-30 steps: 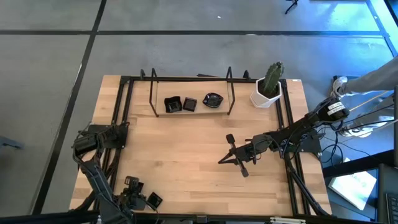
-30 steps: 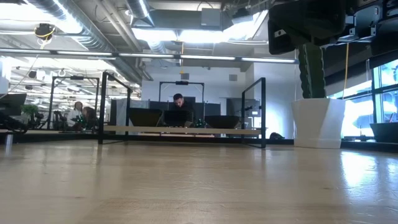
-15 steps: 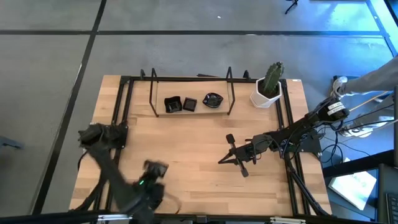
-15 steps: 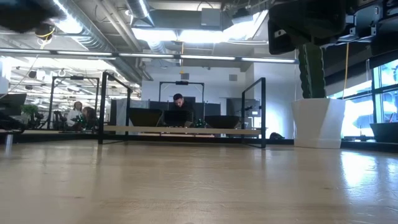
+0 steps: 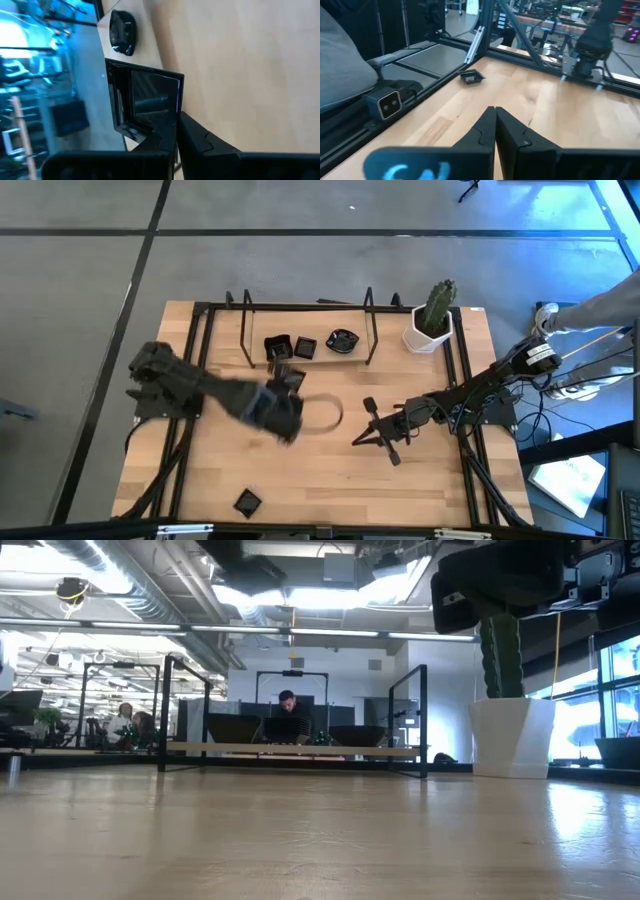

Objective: Pick & Place Mini shaped plates
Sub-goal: Stack the square plate on top of the square plate on the shelf

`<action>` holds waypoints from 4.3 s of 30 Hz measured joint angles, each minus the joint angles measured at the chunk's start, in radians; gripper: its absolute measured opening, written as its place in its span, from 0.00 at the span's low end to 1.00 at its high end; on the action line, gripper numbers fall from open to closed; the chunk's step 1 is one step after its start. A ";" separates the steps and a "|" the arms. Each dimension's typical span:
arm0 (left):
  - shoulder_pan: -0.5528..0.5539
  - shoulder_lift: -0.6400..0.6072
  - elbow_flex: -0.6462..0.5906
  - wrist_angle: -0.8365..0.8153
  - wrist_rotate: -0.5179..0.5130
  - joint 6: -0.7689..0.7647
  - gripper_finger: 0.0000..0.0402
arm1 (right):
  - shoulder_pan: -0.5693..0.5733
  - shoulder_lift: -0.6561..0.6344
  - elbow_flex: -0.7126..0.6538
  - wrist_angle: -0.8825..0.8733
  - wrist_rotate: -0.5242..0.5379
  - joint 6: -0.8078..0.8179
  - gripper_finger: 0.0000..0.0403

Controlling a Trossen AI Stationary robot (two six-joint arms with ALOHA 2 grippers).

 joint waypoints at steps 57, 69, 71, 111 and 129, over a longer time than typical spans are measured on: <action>0.649 0.083 -0.280 0.614 0.370 0.498 0.01 | 0.000 0.000 0.000 -0.078 -0.016 0.021 0.02; 0.648 0.083 -0.280 0.577 0.385 0.484 0.01 | 0.000 0.000 0.000 -0.078 -0.016 0.022 0.02; 0.648 0.083 -0.280 0.577 0.386 0.484 0.01 | 0.000 0.000 0.000 -0.078 -0.016 0.022 0.02; 0.566 0.081 -0.225 0.502 0.324 0.483 0.38 | 0.000 0.000 0.000 -0.078 -0.017 0.019 0.02; 0.581 0.087 -0.225 0.487 0.397 0.435 0.37 | 0.000 0.000 0.000 -0.078 -0.017 0.021 0.02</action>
